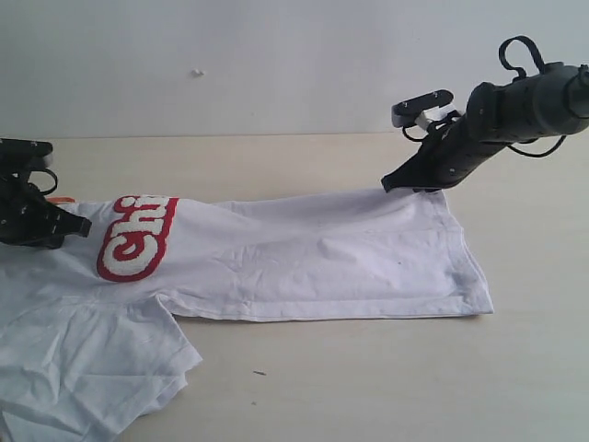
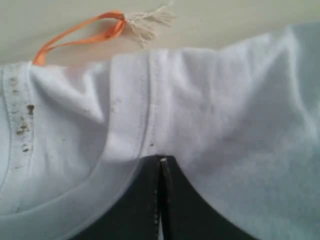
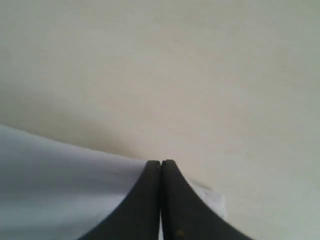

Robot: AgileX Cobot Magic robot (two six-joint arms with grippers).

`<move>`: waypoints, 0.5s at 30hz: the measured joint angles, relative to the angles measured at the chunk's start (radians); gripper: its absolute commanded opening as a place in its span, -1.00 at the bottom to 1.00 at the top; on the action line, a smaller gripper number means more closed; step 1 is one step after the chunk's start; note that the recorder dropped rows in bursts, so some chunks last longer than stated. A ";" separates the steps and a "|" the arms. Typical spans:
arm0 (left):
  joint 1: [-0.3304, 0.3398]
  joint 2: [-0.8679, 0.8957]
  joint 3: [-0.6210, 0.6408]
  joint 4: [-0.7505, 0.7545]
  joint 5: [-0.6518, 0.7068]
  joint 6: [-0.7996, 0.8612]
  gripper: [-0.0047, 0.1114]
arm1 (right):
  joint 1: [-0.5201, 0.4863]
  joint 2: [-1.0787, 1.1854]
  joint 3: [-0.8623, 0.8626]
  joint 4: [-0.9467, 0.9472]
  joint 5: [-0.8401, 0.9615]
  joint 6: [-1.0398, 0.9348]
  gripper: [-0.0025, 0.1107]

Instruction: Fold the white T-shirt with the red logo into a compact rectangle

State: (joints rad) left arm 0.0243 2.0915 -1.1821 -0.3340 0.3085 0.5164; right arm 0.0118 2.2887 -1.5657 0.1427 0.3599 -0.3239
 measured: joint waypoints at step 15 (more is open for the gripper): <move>-0.051 -0.173 0.049 -0.035 0.133 0.035 -0.92 | -0.002 -0.108 -0.004 0.045 0.187 0.020 -0.96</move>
State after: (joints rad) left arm -0.0270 1.9185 -1.1332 -0.3695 0.4414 0.5510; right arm 0.0100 2.1807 -1.5701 0.1874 0.5464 -0.3043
